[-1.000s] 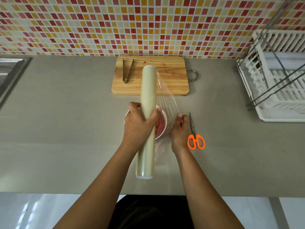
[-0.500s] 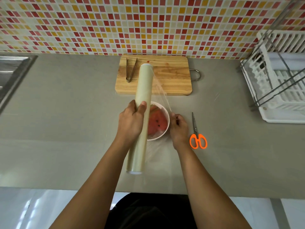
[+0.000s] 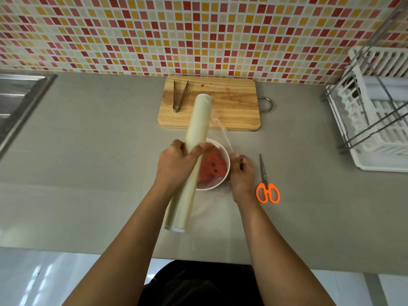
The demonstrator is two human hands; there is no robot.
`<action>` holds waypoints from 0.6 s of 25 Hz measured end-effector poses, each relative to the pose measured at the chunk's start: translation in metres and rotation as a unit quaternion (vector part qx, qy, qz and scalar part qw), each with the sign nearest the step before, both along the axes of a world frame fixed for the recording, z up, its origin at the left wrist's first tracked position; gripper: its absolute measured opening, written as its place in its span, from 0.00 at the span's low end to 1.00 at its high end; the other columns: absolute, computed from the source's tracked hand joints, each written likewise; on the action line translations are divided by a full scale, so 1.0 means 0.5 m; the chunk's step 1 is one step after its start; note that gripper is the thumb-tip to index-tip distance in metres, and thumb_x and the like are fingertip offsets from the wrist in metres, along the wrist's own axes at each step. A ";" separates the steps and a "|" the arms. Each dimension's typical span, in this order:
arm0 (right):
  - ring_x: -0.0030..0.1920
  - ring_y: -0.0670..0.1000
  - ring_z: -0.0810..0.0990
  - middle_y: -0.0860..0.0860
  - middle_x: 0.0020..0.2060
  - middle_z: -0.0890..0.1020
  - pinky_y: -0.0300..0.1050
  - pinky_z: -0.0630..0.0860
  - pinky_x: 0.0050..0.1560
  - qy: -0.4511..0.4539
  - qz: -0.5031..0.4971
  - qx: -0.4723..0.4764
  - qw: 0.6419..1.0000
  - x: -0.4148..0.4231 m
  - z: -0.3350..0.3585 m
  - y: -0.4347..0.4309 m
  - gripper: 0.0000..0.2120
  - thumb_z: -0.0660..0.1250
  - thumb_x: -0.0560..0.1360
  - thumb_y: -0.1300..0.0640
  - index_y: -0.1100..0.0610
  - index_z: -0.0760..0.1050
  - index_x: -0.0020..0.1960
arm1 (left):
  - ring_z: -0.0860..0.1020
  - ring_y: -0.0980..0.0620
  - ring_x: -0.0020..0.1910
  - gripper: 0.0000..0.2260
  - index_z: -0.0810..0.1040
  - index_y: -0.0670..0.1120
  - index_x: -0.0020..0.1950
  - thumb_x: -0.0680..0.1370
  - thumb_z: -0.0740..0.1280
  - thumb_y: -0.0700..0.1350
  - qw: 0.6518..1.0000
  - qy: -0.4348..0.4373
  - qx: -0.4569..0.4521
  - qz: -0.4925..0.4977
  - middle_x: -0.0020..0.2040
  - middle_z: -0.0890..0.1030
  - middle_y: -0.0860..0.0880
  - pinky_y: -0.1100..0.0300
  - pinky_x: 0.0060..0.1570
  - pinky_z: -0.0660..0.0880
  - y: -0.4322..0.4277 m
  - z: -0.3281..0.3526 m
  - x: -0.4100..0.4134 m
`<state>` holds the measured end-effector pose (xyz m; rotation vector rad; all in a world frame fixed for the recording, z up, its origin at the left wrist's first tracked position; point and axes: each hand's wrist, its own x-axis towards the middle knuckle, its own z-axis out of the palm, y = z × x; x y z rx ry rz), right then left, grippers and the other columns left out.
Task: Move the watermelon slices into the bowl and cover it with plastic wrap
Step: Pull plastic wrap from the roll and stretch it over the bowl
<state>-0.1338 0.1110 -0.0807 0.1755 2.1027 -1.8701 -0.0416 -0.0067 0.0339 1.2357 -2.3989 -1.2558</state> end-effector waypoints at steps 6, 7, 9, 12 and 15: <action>0.35 0.50 0.70 0.53 0.31 0.73 0.46 0.69 0.38 0.011 0.005 0.020 1.000 -0.016 0.003 -0.001 0.16 0.58 0.77 0.49 0.57 0.70 0.35 | 0.75 0.45 0.48 0.20 0.75 0.44 0.54 0.75 0.62 0.60 0.999 -0.015 0.020 -0.021 0.47 0.77 0.47 0.55 0.43 0.68 -0.006 0.006 -0.010; 0.35 0.50 0.72 0.54 0.32 0.75 0.45 0.69 0.37 -0.005 0.016 0.021 1.000 -0.018 0.003 0.001 0.16 0.58 0.77 0.49 0.58 0.71 0.36 | 0.76 0.45 0.48 0.22 0.73 0.44 0.56 0.74 0.64 0.61 0.999 -0.019 0.006 -0.029 0.47 0.77 0.48 0.54 0.44 0.71 -0.004 0.007 -0.011; 0.35 0.50 0.75 0.52 0.34 0.79 0.41 0.71 0.34 -0.084 0.032 -0.011 0.996 -0.033 0.018 0.004 0.15 0.56 0.76 0.51 0.56 0.75 0.37 | 0.77 0.44 0.49 0.23 0.70 0.45 0.54 0.72 0.66 0.62 0.999 -0.020 -0.027 -0.037 0.46 0.77 0.48 0.53 0.45 0.73 0.010 0.004 -0.011; 0.41 0.50 0.79 0.53 0.41 0.81 0.43 0.74 0.39 -0.173 0.042 -0.074 0.981 -0.078 0.054 -0.007 0.18 0.51 0.78 0.49 0.56 0.77 0.48 | 0.77 0.41 0.50 0.24 0.68 0.43 0.53 0.71 0.66 0.62 0.994 -0.013 -0.102 -0.035 0.50 0.79 0.44 0.56 0.42 0.67 0.037 -0.006 -0.012; 0.42 0.49 0.81 0.50 0.41 0.82 0.45 0.75 0.43 -0.202 0.147 -0.059 0.966 -0.120 0.092 -0.037 0.24 0.48 0.78 0.39 0.55 0.75 0.53 | 0.77 0.40 0.52 0.25 0.69 0.42 0.54 0.72 0.66 0.62 0.991 0.001 -0.126 -0.036 0.52 0.79 0.43 0.55 0.43 0.66 0.055 -0.013 -0.016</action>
